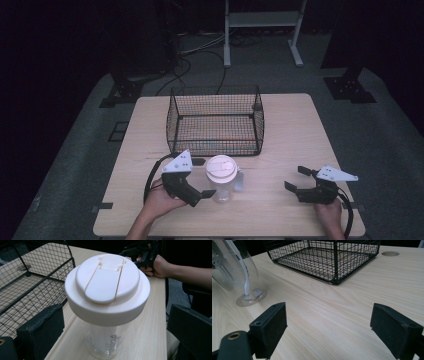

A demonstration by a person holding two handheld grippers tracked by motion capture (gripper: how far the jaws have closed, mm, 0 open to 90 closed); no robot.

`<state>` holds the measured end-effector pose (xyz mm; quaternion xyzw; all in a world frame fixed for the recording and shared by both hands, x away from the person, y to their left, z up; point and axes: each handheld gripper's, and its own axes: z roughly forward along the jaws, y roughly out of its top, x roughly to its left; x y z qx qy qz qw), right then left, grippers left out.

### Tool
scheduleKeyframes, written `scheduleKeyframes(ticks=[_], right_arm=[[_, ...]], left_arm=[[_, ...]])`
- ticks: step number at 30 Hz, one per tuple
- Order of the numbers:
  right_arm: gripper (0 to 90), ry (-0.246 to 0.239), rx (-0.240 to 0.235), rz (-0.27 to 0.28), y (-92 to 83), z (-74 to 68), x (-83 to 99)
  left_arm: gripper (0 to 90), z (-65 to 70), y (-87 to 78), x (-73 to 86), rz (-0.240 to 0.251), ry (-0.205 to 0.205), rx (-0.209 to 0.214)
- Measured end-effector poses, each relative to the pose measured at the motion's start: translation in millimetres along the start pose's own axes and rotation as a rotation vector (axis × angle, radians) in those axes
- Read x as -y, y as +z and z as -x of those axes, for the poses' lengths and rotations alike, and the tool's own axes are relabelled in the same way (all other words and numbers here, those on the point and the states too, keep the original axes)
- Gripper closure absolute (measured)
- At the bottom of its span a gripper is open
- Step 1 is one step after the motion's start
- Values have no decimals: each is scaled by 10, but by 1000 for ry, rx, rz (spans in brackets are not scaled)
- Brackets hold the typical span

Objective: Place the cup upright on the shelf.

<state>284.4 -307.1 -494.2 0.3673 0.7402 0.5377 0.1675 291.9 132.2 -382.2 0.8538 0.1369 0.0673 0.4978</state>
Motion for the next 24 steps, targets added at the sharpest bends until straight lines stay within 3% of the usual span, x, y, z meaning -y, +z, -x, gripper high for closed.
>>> scheduleKeyframes(ticks=[24], right_arm=[[128,4,-5,-1,4,3,0]], left_arm=[[1,-55,279,-100,-82,14,-4]])
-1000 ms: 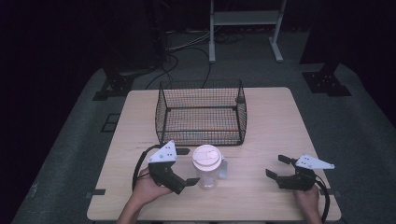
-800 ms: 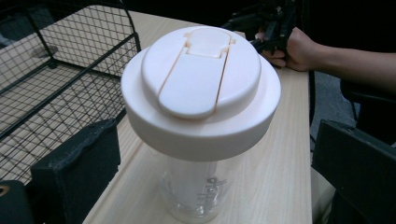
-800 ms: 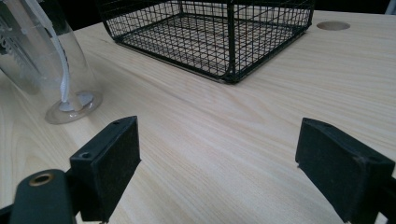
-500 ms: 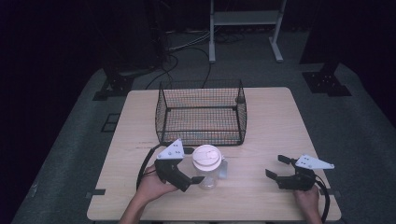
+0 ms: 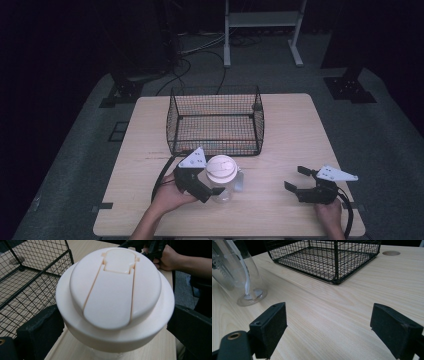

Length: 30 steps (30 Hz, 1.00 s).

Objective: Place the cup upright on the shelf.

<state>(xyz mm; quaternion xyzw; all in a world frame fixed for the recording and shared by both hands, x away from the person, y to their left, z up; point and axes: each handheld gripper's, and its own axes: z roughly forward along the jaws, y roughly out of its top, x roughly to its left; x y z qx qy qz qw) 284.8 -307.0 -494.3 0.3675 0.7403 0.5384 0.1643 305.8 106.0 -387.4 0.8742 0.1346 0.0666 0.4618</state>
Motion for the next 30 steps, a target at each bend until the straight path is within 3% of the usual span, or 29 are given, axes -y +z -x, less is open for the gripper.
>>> scheduleKeyframes(ticks=[21,30], right_arm=[[128,-3,-3,0,0,-2,0],[128,-3,-3,0,0,-2,-1]], left_arm=[[2,-34,187,-90,-61,13,18],[44,-51,187,-96,-52,20,24]])
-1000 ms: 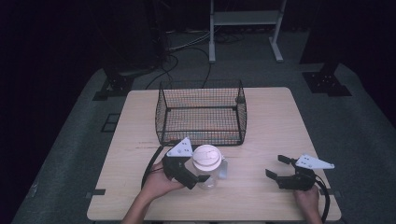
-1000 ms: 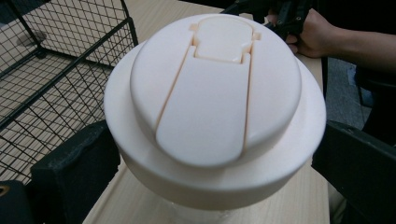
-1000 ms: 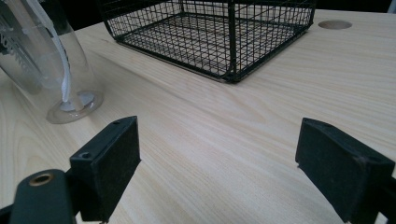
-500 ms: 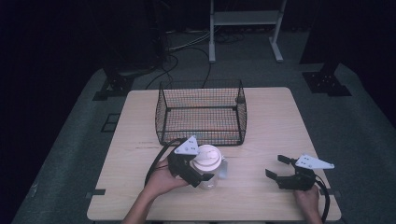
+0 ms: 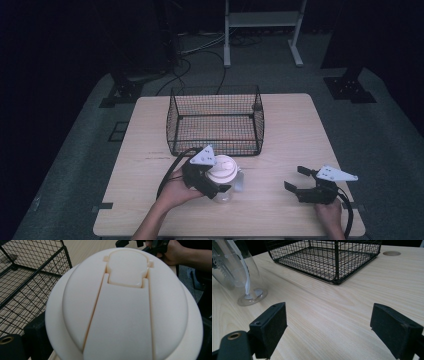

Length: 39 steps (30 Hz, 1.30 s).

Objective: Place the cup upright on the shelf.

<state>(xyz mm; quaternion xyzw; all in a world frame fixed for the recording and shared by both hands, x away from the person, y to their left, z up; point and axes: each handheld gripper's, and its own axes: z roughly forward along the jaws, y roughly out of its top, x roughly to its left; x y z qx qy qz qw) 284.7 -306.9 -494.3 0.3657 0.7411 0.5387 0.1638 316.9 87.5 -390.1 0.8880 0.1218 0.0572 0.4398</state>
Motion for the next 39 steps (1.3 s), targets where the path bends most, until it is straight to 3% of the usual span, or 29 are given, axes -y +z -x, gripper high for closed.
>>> scheduleKeyframes(ticks=[19,27,39], right_arm=[[128,1,0,2,-2,2,0],[128,1,-1,4,-5,3,0],[128,1,1,6,-6,7,0]], left_arm=[[50,5,9,-90,-52,23,0],[51,-23,-33,-136,-27,14,-24],[51,-90,-123,-367,-47,31,-42]])
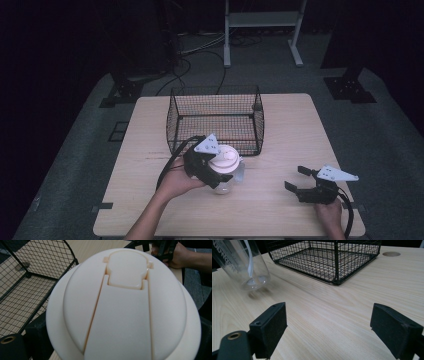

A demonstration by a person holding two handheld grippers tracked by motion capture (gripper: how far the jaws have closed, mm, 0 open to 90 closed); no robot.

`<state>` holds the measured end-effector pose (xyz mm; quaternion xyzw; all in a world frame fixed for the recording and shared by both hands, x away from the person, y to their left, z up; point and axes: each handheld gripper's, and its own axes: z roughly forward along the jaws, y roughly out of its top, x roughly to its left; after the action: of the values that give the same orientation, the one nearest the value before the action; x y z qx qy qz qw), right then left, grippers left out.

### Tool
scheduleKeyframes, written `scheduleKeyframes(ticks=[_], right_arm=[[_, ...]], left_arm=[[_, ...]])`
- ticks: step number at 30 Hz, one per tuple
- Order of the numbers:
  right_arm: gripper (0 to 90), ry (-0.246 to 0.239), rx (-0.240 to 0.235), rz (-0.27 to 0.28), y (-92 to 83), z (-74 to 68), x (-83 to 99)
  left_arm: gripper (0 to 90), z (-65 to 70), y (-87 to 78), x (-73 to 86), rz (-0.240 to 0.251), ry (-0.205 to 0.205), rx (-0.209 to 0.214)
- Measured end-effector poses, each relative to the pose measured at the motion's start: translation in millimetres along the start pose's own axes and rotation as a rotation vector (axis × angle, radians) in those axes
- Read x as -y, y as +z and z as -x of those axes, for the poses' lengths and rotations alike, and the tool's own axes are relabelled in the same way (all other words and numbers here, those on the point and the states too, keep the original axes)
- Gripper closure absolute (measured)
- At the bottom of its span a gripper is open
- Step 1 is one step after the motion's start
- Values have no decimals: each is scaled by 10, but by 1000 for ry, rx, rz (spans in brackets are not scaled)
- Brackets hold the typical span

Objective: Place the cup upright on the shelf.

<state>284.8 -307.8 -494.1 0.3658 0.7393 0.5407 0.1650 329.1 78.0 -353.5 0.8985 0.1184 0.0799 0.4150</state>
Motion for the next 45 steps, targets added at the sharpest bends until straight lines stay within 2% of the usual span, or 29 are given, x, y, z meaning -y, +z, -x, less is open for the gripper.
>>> scheduleKeyframes(ticks=[4,14,19,25,36,45], right_arm=[[129,1,-1,0,-1,1,0],[128,4,0,3,-2,4,0],[128,5,1,5,-2,7,0],[129,4,0,5,-2,5,0],[128,11,6,14,-3,15,-1],[128,13,2,17,-4,17,-1]], left_arm=[[51,-34,-41,-71,-14,8,-10],[52,-143,-133,-227,-7,-3,-16],[52,-213,-229,-424,-3,15,-22],[52,-265,-307,-565,1,20,-20],[52,-537,-429,-905,-21,11,-48],[52,-753,-423,-1162,-51,9,-72]])
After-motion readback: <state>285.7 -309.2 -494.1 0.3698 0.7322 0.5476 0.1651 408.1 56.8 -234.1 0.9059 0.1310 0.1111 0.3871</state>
